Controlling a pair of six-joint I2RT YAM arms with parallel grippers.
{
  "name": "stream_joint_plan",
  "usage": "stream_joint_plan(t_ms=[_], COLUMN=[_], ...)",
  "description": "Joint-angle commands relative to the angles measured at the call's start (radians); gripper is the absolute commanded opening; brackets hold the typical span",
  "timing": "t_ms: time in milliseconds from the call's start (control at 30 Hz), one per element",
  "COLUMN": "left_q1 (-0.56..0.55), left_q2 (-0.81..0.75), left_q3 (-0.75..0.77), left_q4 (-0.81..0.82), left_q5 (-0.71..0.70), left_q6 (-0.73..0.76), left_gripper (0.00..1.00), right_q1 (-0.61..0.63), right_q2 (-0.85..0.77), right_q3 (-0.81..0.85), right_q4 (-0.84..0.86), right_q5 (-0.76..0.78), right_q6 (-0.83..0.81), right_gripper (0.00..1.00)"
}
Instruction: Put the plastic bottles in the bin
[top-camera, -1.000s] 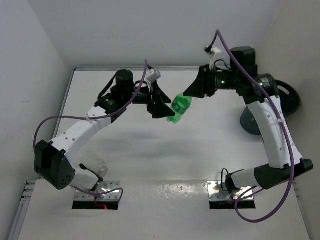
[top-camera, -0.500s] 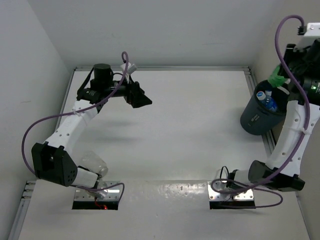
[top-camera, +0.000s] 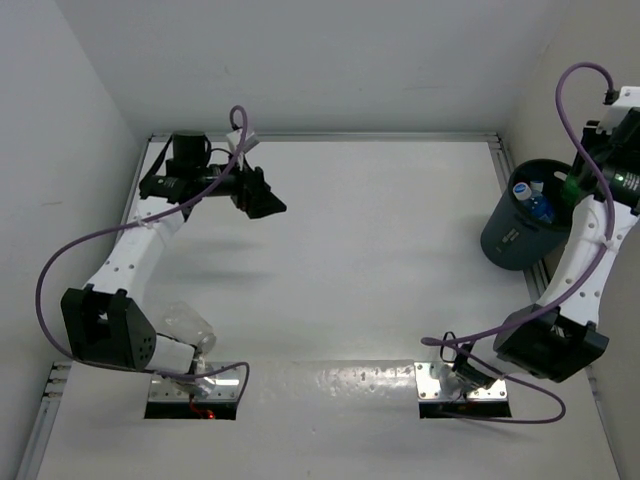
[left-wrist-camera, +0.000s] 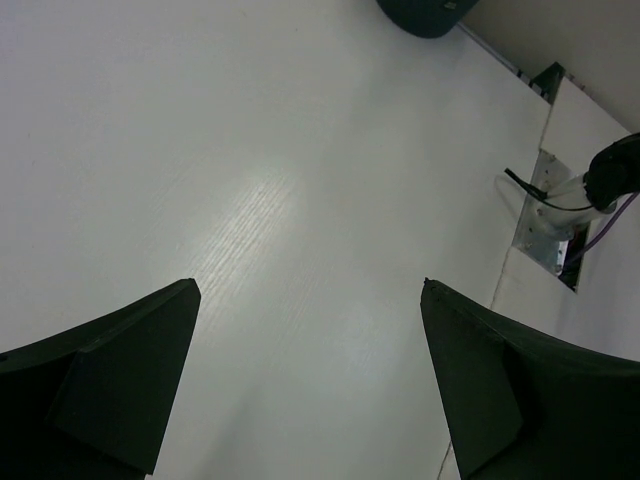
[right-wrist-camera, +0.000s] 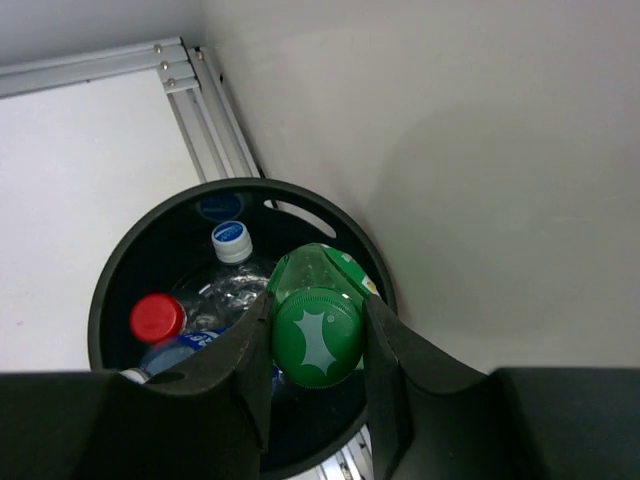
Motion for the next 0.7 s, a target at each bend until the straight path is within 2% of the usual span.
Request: stream_joint_plan(t_ms=[0, 67, 100, 133, 167, 200, 233, 300, 367, 467, 533, 667], left_q1=[0.049, 0.069, 0.087, 0.087, 0.104, 0.116, 0.138, 0.152, 0.167, 0.178, 0.164, 0.150], left_q2=[-0.013, -0.013, -0.013, -0.004, 0.011, 0.022, 0.039, 0.100, 0.070, -0.039, -0.068, -0.082], left_q3=[0.070, 0.104, 0.145, 0.169, 0.190, 0.242, 0.273, 0.328, 0.296, 0.143, 0.042, -0.063], left_q4=[-0.092, -0.221, -0.272, -0.322, -0.448, -0.531, -0.625, -0.850, -0.851, -0.851, -0.851, -0.851], left_q5=[0.016, 0.016, -0.025, -0.050, -0.064, -0.064, -0.064, -0.103, -0.176, -0.318, -0.440, -0.604], left_q6=[0.108, 0.232, 0.276, 0.318, 0.444, 0.532, 0.630, 0.857, 0.886, 1.213, 1.294, 1.372], left_gripper=[0.99, 0.99, 0.99, 0.99, 0.99, 0.99, 0.99, 0.97, 0.95, 0.95, 0.95, 0.95], right_q1=[0.014, 0.027, 0.029, 0.034, 0.034, 0.034, 0.038, 0.043, 0.052, 0.083, 0.115, 0.184], right_q2=[-0.003, 0.008, 0.013, 0.017, 0.017, 0.017, 0.014, -0.001, -0.027, -0.058, -0.076, -0.096], right_q3=[-0.045, -0.061, -0.064, -0.064, -0.068, -0.071, -0.070, -0.068, -0.065, -0.039, -0.015, 0.021], right_q4=[0.125, 0.120, 0.116, 0.111, 0.104, 0.099, 0.093, 0.068, 0.048, 0.009, -0.030, -0.091], right_q5=[0.017, 0.022, 0.023, 0.023, 0.025, 0.020, 0.019, -0.009, -0.026, -0.096, -0.121, -0.170], right_q6=[-0.020, -0.028, -0.029, -0.029, -0.028, -0.026, -0.019, -0.012, -0.003, 0.001, 0.011, 0.015], right_gripper=[0.04, 0.19, 0.38, 0.49, 0.57, 0.70, 0.74, 0.80, 0.82, 0.84, 0.84, 0.84])
